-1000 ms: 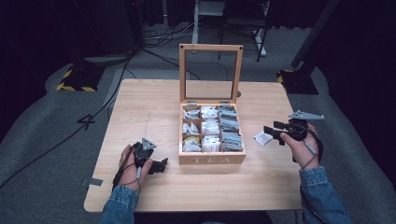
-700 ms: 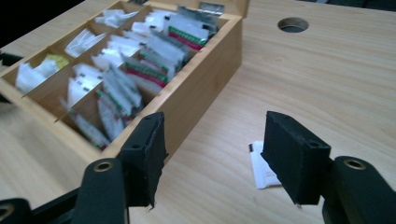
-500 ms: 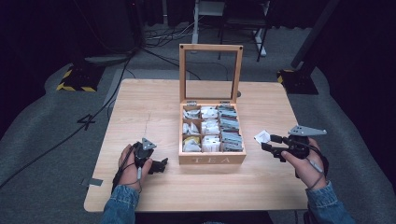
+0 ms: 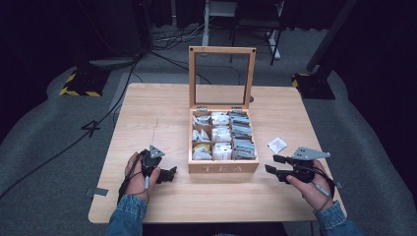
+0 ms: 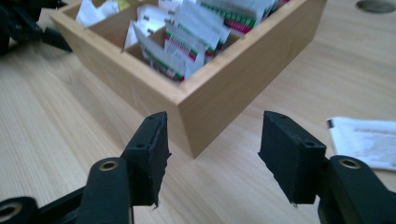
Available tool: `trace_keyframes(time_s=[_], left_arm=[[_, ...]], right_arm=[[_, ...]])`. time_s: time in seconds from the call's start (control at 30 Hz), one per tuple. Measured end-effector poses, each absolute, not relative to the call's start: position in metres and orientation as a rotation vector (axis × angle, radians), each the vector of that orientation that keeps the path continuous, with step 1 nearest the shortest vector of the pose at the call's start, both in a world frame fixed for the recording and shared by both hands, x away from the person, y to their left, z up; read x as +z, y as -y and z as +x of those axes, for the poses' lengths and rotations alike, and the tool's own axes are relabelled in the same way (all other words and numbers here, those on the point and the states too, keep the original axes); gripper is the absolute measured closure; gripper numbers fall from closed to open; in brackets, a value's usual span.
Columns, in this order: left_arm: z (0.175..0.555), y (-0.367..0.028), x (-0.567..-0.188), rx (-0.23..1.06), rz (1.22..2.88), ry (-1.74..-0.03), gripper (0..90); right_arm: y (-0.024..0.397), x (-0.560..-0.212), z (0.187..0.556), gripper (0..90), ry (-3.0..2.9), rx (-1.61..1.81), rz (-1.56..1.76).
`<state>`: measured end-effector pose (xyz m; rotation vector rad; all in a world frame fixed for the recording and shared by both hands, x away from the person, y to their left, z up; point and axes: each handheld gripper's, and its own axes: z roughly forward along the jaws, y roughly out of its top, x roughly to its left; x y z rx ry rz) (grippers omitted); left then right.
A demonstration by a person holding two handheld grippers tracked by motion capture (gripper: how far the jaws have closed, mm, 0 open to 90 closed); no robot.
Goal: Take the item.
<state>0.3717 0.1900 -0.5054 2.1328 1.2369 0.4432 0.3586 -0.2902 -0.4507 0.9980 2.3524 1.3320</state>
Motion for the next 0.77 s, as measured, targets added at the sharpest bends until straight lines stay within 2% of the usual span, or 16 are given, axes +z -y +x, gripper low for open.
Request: trace_keyframes(time_s=[0.33,0.57,0.63,0.77], left_arm=[[0.372,-0.190,-0.505,0.443,2.133,-1.237,0.1],[0.372,-0.190,-0.506,0.441,2.132,-1.238,0.1],[0.372,-0.190,-0.506,0.443,2.132,-1.235,0.1],[0.372,-0.190,-0.506,0.441,2.133,-1.234,0.1]], right_arm=[[0.288,-0.483,0.353,36.4,-2.464,1.228,0.984],[0.286,-0.493,0.352,32.3,-2.488,1.129,0.900],[0.285,-0.496,0.351,28.0,-2.528,1.068,0.955],[0.279,-0.505,0.352,8.7,-2.519,1.084,0.883]])
